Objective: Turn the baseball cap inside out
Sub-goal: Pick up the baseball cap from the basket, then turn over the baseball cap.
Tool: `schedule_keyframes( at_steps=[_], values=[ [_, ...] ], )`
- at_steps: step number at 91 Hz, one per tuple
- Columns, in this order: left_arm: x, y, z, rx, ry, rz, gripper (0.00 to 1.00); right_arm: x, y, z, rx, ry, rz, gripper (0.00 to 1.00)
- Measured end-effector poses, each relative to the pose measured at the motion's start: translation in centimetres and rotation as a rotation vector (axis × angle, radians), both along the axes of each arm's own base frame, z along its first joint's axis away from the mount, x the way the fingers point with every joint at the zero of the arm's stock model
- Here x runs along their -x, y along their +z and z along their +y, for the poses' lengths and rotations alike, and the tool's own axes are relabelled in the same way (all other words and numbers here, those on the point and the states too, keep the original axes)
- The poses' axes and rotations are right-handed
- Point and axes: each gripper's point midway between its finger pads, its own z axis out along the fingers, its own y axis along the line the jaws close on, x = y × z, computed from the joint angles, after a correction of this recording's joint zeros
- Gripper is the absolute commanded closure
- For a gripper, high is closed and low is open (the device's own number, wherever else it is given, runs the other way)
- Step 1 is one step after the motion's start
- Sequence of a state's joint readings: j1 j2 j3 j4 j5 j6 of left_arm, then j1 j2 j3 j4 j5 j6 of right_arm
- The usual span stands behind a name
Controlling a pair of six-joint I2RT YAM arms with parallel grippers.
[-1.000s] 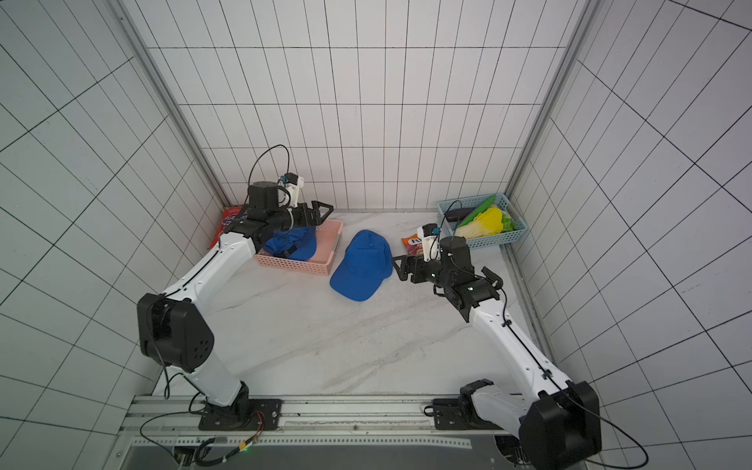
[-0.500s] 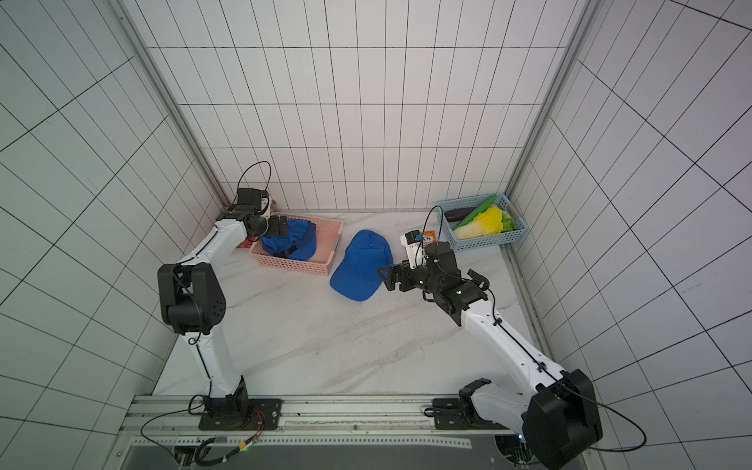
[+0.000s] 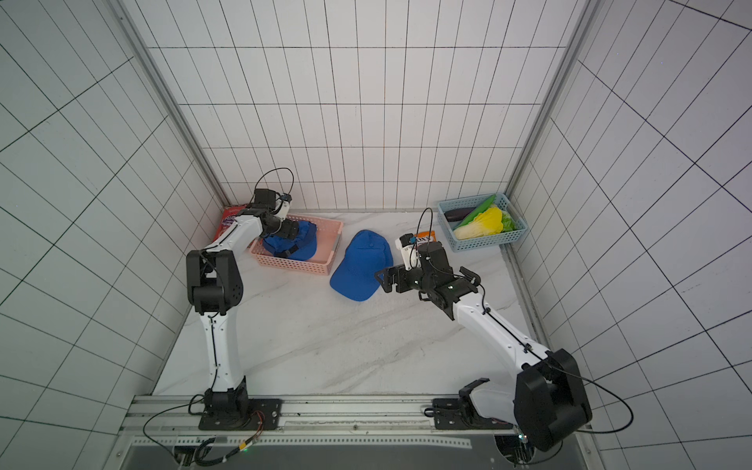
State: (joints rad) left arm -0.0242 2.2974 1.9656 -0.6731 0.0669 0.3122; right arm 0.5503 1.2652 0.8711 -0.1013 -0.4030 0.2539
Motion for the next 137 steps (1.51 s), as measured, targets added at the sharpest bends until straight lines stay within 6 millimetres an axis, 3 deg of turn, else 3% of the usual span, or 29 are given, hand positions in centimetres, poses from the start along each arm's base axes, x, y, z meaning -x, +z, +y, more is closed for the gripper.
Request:
schedule_keyframes(
  at_steps=[6,18,28,42,54,67,80,95,119,131,137],
  values=[
    [0.0,-1.3,-0.7,0.016,-0.026,0.031,0.19,0.0,-0.1,0.0,0.001,0.001,0.003,0.02],
    [1.1,-3.4,-1.4,0.040,-0.066,0.105,0.60,-0.1,-0.3,0.1,0.003,0.001,0.007,0.02],
    [1.8,-4.0,-1.9,0.066,-0.073,0.142,1.00,-0.1,-0.5,0.1,0.007,0.001,0.014,0.02],
    [2.3,-3.4,-2.0,0.077,-0.070,0.150,1.00,-0.2,-0.4,0.1,0.006,-0.004,0.014,0.03],
    [3.4,-0.3,-2.2,0.066,-0.072,0.104,1.00,-0.3,0.1,-0.2,0.004,-0.023,0.002,0.03],
    [5.6,7.3,-3.5,0.052,-0.099,-0.040,1.00,0.0,2.2,-0.7,-0.022,-0.043,-0.045,0.03],
    [8.7,15.7,-6.4,0.043,-0.165,-0.236,1.00,0.6,5.1,-1.2,-0.066,-0.052,-0.106,0.03],
    [12.9,21.5,-10.6,0.032,-0.277,-0.397,1.00,1.3,9.0,-1.3,-0.133,-0.045,-0.169,0.00],
    [19.4,26.9,-17.0,0.063,-0.469,-0.520,1.00,2.5,16.1,-0.2,-0.215,0.055,-0.234,0.01],
    [22.9,27.9,-20.9,0.085,-0.586,-0.527,1.00,2.6,19.5,0.9,-0.222,0.123,-0.246,0.01],
    [24.4,27.8,-22.8,0.093,-0.640,-0.518,1.00,2.6,20.2,1.3,-0.217,0.149,-0.237,0.01]
  ],
)
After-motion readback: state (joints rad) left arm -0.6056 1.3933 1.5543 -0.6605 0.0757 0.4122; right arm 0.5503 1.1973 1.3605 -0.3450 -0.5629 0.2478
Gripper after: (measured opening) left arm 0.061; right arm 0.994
